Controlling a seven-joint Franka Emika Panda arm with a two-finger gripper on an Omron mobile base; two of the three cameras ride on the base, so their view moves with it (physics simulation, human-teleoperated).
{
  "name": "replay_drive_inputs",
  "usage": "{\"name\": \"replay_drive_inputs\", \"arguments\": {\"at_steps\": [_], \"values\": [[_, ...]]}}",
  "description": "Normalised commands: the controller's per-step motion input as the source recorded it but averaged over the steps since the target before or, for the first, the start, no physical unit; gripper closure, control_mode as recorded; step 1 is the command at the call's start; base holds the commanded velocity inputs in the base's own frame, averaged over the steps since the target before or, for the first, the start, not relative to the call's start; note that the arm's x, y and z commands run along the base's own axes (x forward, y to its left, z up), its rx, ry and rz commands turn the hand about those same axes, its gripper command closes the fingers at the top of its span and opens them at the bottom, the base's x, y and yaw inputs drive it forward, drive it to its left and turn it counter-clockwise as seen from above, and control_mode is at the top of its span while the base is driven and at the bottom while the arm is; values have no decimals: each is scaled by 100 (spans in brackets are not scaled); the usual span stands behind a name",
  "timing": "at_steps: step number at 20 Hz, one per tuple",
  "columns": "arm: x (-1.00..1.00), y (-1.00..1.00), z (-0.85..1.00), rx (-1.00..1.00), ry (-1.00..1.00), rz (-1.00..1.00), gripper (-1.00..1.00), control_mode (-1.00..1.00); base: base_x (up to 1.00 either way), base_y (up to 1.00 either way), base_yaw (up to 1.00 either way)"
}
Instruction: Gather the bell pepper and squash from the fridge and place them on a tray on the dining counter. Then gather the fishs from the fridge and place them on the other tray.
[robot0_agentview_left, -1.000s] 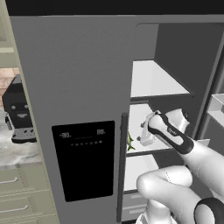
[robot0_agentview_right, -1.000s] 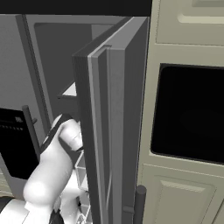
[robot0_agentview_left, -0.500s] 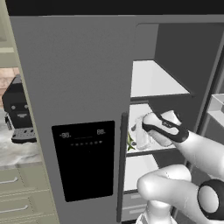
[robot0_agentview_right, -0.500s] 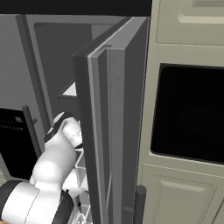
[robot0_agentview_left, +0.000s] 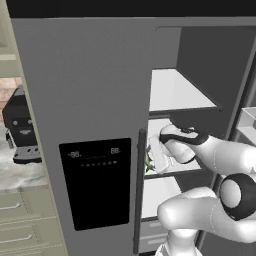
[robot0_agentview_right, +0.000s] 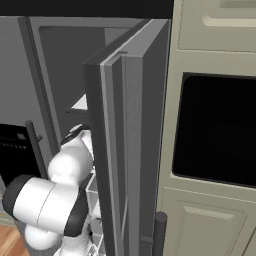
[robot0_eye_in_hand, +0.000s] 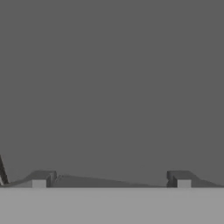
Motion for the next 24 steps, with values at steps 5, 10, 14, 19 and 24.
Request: {"name": "replay_drive_inputs", "arguments": {"at_steps": [5,10,14,19,24], "values": [[38,18,-29,-1,0,-1,-100,-100,0,0,0],[33,9,-46,-2,0,-2,-100,-100,0,0,0],[16,-3,-42,0,-1,0,-100,-100,0,0,0],[15,-6,-32,0,-4,0,-100,-100,0,0,0],[19,-12,-31,0,-2,0,-100,-100,0,0,0]]}}
